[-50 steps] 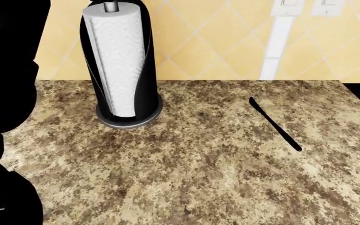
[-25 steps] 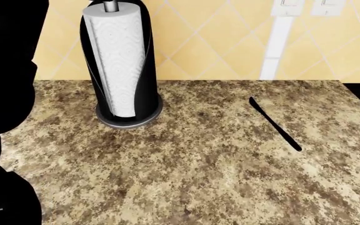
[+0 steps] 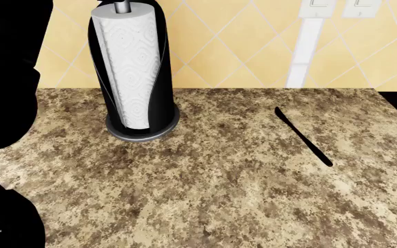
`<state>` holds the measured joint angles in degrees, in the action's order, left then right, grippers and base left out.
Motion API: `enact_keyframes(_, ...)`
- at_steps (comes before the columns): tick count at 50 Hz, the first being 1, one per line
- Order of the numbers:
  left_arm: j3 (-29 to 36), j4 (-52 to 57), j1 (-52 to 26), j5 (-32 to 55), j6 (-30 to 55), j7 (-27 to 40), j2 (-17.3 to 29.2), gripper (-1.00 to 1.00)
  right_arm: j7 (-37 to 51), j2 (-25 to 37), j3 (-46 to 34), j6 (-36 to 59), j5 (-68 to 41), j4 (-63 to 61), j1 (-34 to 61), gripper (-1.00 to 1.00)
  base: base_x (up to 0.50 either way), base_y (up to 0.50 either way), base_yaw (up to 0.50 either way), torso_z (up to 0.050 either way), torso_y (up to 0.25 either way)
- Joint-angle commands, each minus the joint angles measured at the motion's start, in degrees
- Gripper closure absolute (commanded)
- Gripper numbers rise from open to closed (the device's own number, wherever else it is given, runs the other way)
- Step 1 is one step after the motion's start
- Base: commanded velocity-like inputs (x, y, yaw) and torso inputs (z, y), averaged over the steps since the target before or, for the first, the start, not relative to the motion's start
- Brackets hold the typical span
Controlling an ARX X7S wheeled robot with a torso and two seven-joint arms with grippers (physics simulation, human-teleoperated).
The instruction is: Pick the canned food and bar from the counter and place them in the cabinets closest to them.
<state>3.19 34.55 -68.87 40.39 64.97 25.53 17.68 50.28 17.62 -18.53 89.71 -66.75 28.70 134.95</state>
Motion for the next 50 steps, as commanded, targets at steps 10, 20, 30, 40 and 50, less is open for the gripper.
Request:
enact_keyframes(10, -0.3, 0.3, -0.3, 0.9, 0.1, 0.4, 0.5, -1.0, -11.2, -2.3, 2.0, 0.3, 15.1, -5.6, 0.0, -1.0, 0.0, 0.0, 0.0, 0.0, 0.0)
enact_keyframes(20, -0.9, 0.8, -0.7, 1.8, 0.5, 0.7, 0.9, -1.0, -41.8, -10.9, 5.5, 0.3, 53.3, -10.9, 0.0, -1.0, 0.0, 0.0, 0.0, 0.0, 0.0)
enact_keyframes(30, -0.7, 0.9, -0.8, 2.0, 0.3, 0.8, 1.1, -1.0, -71.7, -17.6, 6.6, 0.1, 89.8, -12.6, 0.0, -1.0, -0.02, 0.0, 0.0, 0.0, 0.0)
enact_keyframes(40, -0.6, 0.8, -0.6, 2.0, -0.1, 1.0, 1.4, -1.0, -73.9, -17.6, 5.9, 0.3, 91.0, -11.5, 0.0, -1.0, -0.47, 0.0, 0.0, 0.0, 0.0)
enact_keyframes(50, -0.4, 0.9, -0.3, 2.3, -0.2, 1.3, 1.4, -1.0, -75.9, -17.6, 5.8, 0.3, 92.5, -11.6, 0.0, -1.0, -0.5, 0.0, 0.0, 0.0, 0.0)
